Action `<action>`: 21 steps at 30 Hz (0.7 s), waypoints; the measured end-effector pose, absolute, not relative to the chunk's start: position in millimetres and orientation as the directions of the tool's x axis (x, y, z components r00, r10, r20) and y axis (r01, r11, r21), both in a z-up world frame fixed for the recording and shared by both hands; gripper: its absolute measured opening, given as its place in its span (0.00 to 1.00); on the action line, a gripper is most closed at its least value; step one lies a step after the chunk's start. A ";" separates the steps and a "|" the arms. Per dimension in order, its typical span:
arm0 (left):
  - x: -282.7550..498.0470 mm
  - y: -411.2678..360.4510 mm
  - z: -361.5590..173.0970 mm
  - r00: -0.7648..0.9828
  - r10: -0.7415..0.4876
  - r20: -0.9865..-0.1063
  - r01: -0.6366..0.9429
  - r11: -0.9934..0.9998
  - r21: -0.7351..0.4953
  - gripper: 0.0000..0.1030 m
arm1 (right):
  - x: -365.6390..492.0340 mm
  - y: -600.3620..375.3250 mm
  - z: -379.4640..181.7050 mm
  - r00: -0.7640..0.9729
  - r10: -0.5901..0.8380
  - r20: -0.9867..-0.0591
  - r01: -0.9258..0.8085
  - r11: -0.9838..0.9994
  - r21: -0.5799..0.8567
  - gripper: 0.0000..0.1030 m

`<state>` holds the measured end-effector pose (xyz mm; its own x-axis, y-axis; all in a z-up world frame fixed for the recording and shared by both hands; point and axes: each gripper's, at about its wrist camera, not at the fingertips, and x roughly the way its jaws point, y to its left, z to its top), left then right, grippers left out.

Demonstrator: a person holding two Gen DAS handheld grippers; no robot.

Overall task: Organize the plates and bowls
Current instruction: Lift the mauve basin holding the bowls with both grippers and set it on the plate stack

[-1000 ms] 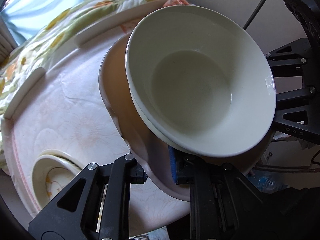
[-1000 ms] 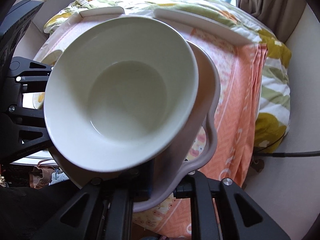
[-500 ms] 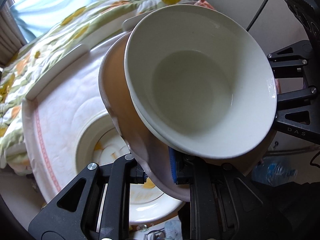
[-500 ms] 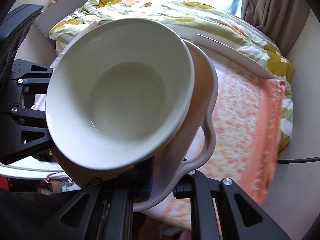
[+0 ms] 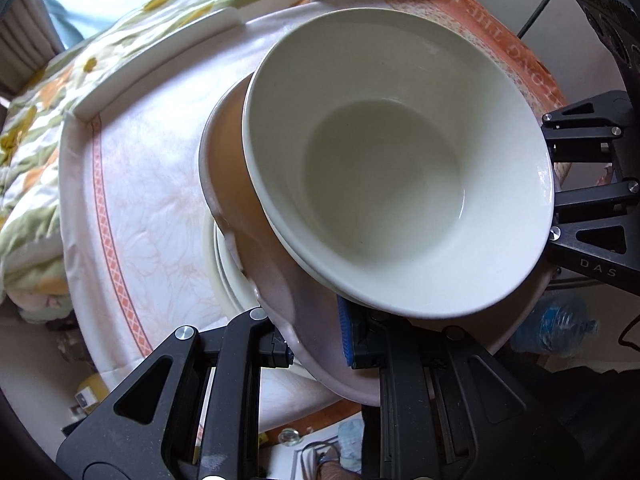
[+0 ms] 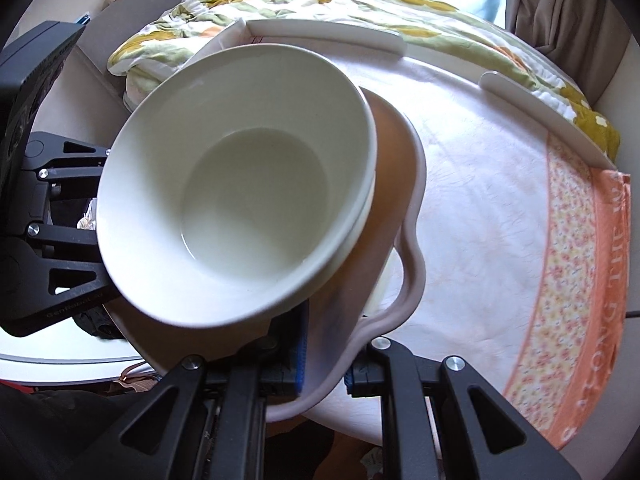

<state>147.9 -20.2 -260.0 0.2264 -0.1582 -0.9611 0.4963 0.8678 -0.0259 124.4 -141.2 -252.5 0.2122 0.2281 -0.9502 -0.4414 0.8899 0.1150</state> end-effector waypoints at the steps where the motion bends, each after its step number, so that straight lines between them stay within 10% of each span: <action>1: 148.9 -18.0 -262.8 0.221 -0.160 -0.962 0.492 0.870 -0.031 0.14 | 125.1 -139.8 -254.7 0.211 0.227 -0.951 -0.435 0.893 0.117 0.13; 21: 153.1 -7.2 -272.6 0.228 -0.154 -0.961 0.457 0.889 -0.033 0.13 | 123.6 -131.6 -262.6 0.221 0.201 -0.954 -0.408 0.908 0.097 0.13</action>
<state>153.1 -7.2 -272.6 0.2285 -0.1535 -0.9614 0.4575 0.8886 -0.0332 123.6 -131.6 -262.6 0.2214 0.2014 -0.9541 -0.4084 0.9076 0.0968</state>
